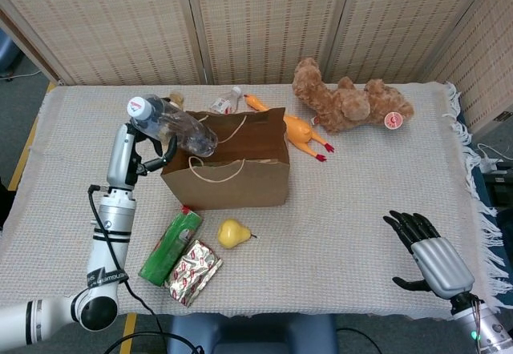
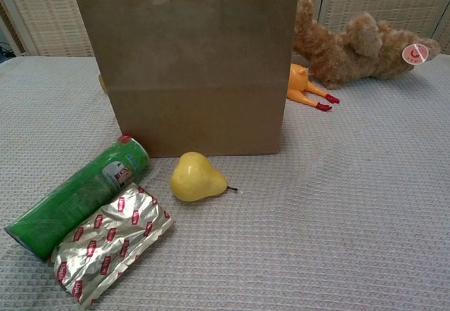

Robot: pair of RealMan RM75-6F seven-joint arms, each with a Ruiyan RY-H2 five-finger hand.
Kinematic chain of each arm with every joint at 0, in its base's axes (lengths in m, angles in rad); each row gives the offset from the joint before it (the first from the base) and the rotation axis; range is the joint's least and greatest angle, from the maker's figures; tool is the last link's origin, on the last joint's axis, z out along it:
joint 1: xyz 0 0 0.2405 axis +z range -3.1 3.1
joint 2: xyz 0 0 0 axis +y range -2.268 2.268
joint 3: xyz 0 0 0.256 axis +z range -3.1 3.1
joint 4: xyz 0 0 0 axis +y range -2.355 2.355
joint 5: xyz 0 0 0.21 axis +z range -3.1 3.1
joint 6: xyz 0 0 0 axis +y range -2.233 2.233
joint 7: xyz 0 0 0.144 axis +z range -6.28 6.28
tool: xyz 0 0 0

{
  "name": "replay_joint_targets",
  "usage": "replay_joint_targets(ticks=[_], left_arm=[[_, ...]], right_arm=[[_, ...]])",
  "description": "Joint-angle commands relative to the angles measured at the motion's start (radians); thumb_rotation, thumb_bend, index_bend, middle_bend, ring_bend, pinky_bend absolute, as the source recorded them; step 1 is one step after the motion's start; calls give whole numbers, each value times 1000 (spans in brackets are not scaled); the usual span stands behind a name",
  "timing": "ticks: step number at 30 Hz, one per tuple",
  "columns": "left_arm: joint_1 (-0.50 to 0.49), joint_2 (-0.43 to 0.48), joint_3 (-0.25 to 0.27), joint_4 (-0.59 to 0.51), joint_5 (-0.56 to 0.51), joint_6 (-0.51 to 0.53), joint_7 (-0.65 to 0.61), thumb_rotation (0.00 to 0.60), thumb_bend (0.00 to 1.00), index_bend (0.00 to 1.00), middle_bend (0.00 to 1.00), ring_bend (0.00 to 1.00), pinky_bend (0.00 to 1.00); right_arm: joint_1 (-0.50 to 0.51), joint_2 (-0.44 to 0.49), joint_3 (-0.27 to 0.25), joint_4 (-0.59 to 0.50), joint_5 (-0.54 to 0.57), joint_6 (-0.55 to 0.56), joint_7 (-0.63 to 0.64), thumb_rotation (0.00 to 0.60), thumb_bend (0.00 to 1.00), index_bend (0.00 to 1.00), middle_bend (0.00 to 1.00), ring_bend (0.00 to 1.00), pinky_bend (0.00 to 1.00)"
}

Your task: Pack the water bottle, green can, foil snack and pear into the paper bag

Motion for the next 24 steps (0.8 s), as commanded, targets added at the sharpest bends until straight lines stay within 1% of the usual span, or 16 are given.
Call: replay_joint_targets(ticks=[1,2,3,4,5,6,7,8,9,13,18,21,24], left_arm=[[-12,-47,72,20,41,-7,45,600,693,560,663,593,678],[-13,-58,85,28,48,-12,46,600,686,546,652,580,661],[-15,-66,95,37,53,-23,46,600,669,515,623,543,623],[-21,-64,113,45,60,-55,49,600,631,451,558,467,552],[-26,-55,126,47,60,-85,54,600,583,360,460,364,464],[-34,-41,132,47,51,-122,61,600,516,221,305,213,341],[-39,-35,129,48,42,-138,64,600,457,98,154,89,227],[-45,-32,123,50,36,-147,69,600,428,30,64,24,162],[-52,-30,118,54,28,-156,79,600,412,2,13,0,122],[-62,-31,106,52,8,-162,95,600,408,0,0,0,82],[-56,-36,115,48,4,-162,94,600,406,0,0,0,79],[-50,-25,120,44,11,-165,99,600,407,0,0,0,78],[-39,-4,114,30,20,-159,93,600,408,0,0,0,79]], right_arm=[[3,-1,0,3,2,-5,5,600,22,0,0,0,0],[4,-1,1,4,3,-7,7,600,22,0,0,0,0],[5,-1,1,6,4,-7,9,600,22,0,0,0,0],[6,-1,2,7,4,-7,12,600,22,0,0,0,0],[6,-1,2,8,5,-7,15,600,22,0,0,0,0],[8,0,3,8,5,-8,18,600,22,0,0,0,0],[8,1,4,9,5,-7,21,600,22,0,0,0,0],[9,1,5,9,5,-7,22,600,22,0,0,0,0],[10,2,5,10,5,-8,24,600,22,0,0,0,0],[14,0,4,14,11,-17,24,600,22,0,0,0,0],[16,-2,4,14,13,-21,18,600,22,0,0,0,0],[14,-2,2,13,8,-18,17,600,22,0,0,0,0],[13,-3,0,14,4,-16,15,600,21,0,0,0,0]])
